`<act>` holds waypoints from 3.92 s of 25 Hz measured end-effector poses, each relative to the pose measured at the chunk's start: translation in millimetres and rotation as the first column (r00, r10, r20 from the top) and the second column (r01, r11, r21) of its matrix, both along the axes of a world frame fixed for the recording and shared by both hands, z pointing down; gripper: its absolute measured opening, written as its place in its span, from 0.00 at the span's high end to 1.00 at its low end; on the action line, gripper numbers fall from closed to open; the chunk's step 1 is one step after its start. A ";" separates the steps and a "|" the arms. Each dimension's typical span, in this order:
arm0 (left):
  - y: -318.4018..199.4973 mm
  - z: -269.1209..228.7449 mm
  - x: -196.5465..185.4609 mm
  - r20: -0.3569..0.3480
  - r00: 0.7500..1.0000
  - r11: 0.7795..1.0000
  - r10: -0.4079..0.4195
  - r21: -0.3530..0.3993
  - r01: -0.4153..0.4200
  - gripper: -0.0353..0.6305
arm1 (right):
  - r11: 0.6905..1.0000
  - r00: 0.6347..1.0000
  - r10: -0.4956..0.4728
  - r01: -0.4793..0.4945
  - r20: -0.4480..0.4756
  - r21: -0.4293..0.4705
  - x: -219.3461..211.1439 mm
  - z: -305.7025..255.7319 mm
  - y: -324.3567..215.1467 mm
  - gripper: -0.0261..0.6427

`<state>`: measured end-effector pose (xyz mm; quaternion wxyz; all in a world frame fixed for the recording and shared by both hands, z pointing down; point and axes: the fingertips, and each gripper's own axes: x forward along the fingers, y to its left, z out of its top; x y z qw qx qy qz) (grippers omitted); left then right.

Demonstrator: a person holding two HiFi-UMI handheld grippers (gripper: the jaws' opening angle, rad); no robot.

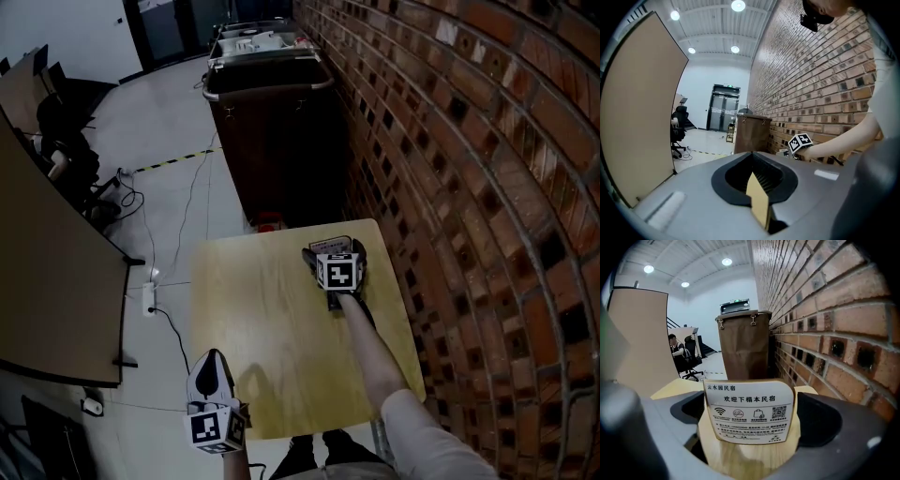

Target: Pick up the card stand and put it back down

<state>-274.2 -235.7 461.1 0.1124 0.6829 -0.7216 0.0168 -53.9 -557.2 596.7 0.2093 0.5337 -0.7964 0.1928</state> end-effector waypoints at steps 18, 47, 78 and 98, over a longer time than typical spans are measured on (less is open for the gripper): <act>7.7 -25.0 -10.7 -0.027 0.998 0.997 -0.048 0.067 0.050 0.94 | 0.988 0.997 -0.019 0.007 0.075 0.157 13.9 -54.8 40.7 0.10; 21.6 -144.8 108.2 0.128 0.982 0.913 0.135 0.369 -0.174 0.94 | 0.840 0.963 -0.170 0.030 0.210 0.542 50.4 -253.3 314.6 0.10; -4.4 -89.7 83.4 0.050 0.994 0.960 0.096 0.258 -0.105 0.94 | 0.930 0.986 -0.038 -0.024 0.162 0.366 34.2 -146.4 158.2 0.10; 3.9 -27.7 1.8 0.077 0.996 0.997 -0.055 0.066 0.049 0.94 | 0.996 0.996 0.073 -0.075 0.049 0.048 6.1 0.6 17.6 0.10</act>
